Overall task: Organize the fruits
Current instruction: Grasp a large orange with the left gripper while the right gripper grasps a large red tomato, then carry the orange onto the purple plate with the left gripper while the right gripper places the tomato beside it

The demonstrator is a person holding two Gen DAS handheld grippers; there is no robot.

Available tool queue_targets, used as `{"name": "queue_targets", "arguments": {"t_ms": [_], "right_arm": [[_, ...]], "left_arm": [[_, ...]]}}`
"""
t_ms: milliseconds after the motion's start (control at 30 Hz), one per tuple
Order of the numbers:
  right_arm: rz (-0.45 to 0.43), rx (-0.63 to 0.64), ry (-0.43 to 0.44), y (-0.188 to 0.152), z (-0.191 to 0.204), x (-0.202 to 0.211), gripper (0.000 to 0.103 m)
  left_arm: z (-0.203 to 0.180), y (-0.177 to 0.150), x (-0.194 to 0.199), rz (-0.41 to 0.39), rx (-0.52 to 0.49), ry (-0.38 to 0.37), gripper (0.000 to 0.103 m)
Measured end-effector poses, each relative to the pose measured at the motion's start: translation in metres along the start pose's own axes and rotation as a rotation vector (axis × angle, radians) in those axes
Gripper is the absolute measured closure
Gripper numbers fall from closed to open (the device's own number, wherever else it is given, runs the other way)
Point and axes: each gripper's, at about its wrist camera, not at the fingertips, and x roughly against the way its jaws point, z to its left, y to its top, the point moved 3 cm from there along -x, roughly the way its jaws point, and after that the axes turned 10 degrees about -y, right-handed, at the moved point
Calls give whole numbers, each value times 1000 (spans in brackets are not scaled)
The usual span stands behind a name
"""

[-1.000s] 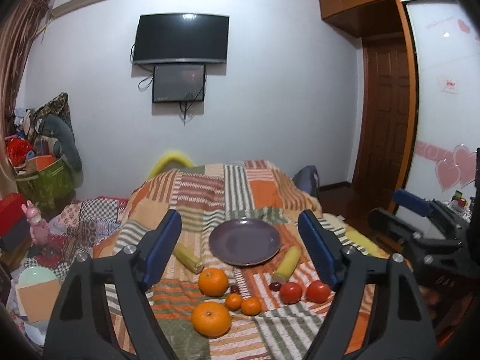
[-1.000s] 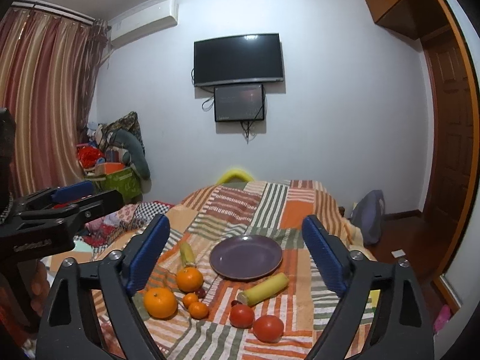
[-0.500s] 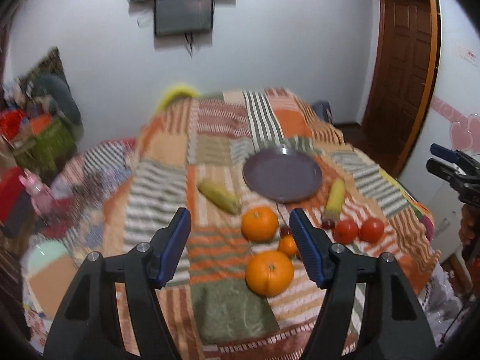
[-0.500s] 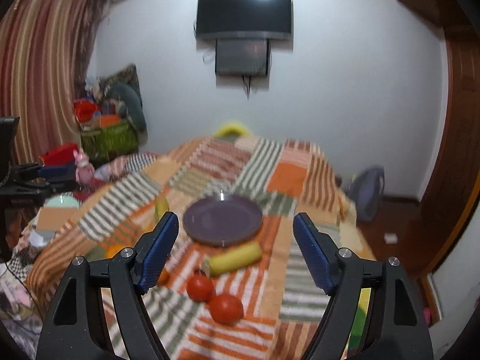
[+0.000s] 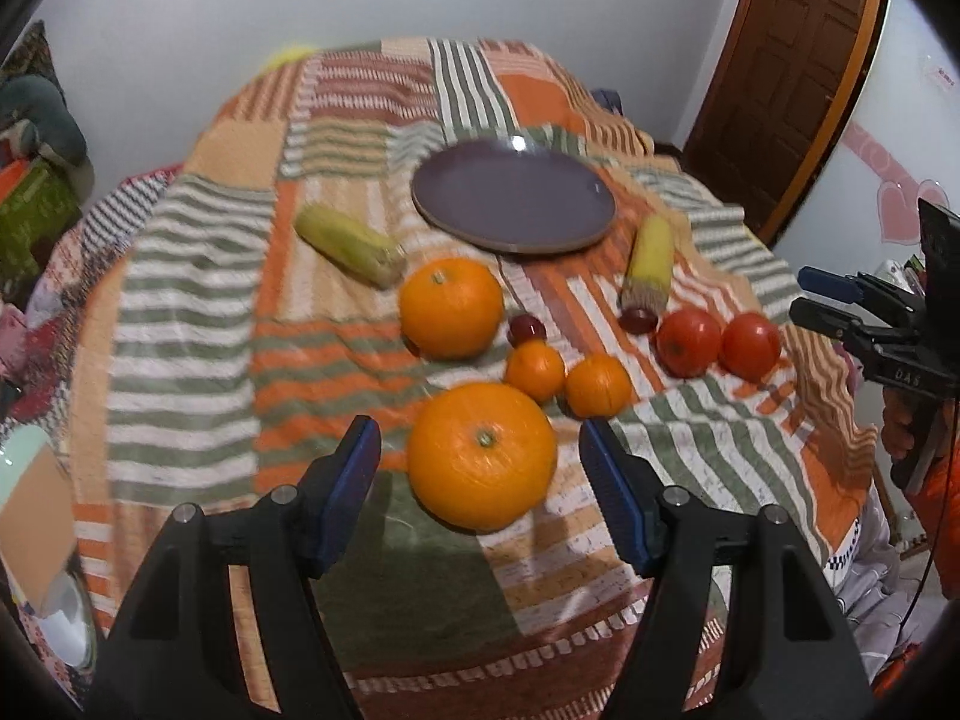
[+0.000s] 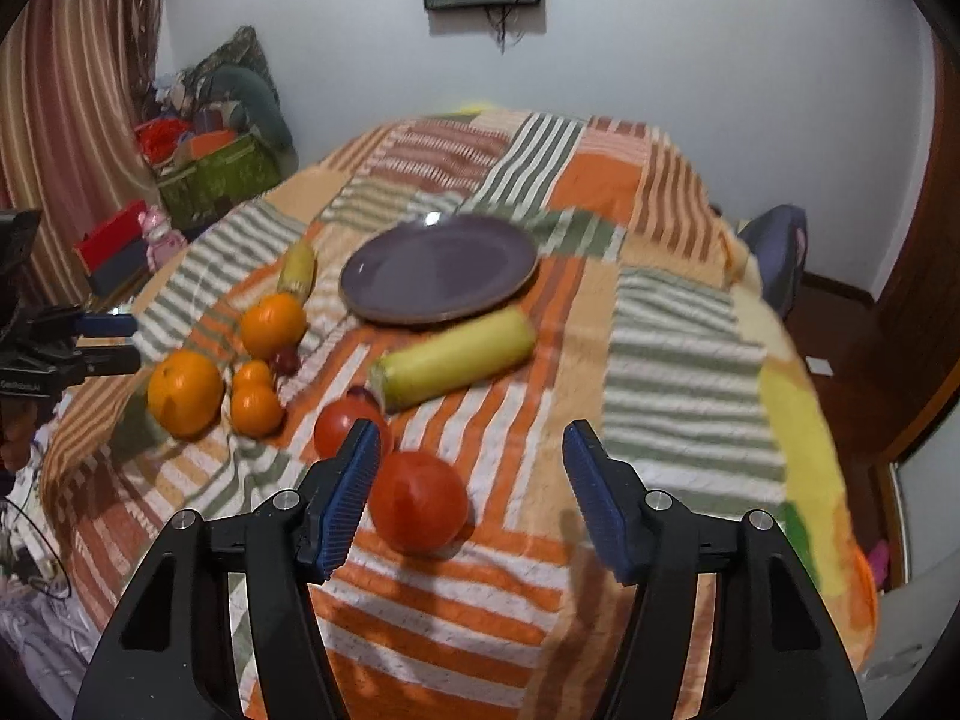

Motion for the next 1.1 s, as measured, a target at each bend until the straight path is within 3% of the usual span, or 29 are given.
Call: {"name": "queue_targets", "arguments": {"t_ms": [133,267,433,567,800,1100], "right_arm": [[40,23,25,-8,12,-13,43],[96,16,28,-18,13,-30,43],[159,-33,73,-23,13,-44,54],[158,-33,64,-23,15,-45,56],[157,-74,69,-19,9,-41,57],[83,-102,2,12,-4,-22,57]], "left_arm": [[-1,-5,-16,40,21,-26,34],[-4,-7,-21,34,4,10,34],[5,-4,-28,43,17,39,34],[18,-6,-41,82,107,-25,34],[15,-2,-39,78,94,-14,34],[16,25,-10,-32,104,11,34]]}}
